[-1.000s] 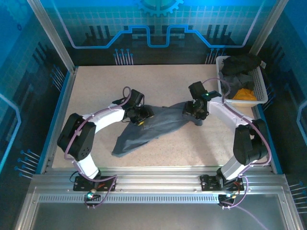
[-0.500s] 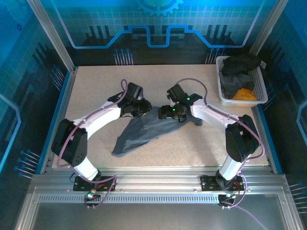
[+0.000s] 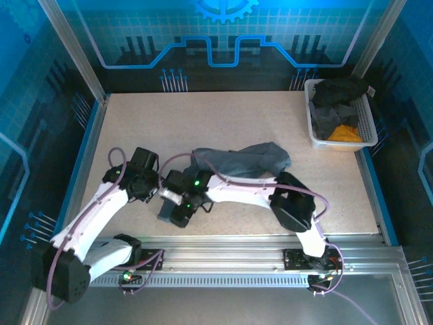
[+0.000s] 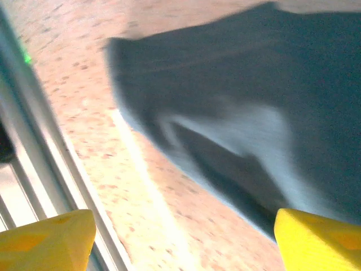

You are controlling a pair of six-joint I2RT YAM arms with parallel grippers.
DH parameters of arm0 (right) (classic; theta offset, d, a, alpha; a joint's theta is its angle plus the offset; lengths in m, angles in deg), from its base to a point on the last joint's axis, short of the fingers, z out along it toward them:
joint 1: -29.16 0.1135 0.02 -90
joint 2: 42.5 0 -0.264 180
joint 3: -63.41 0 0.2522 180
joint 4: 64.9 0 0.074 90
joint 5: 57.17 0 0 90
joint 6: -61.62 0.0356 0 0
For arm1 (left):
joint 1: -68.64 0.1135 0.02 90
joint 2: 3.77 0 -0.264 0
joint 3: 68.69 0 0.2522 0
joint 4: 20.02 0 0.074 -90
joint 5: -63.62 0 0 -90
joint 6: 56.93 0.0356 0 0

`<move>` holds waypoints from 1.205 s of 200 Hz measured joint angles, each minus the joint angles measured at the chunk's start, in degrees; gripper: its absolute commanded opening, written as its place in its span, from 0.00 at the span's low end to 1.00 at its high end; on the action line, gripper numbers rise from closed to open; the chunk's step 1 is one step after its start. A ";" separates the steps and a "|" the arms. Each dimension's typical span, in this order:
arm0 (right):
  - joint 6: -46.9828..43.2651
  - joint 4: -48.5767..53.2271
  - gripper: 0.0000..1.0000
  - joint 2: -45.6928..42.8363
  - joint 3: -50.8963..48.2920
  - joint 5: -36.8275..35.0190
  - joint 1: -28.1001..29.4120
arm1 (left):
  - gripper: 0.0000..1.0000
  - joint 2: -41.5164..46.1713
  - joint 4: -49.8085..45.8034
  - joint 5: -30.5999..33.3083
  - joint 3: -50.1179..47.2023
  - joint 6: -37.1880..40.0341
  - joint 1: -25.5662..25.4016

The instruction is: Fold and stack the t-shirts

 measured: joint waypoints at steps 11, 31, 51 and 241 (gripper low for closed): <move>-1.62 0.50 0.84 2.91 2.47 0.13 1.18 | 0.51 2.47 -1.38 0.87 -0.02 -1.38 0.00; -3.91 0.90 0.80 7.39 6.16 0.17 1.38 | 0.51 4.81 -3.19 2.84 -0.15 -2.71 0.04; -5.33 2.21 0.57 10.36 10.05 -0.04 1.40 | 0.49 6.14 -4.72 5.88 -0.59 -3.78 0.70; -0.81 2.29 0.76 -7.02 11.06 -1.22 -10.01 | 0.50 6.47 -0.46 5.57 4.11 0.48 -0.02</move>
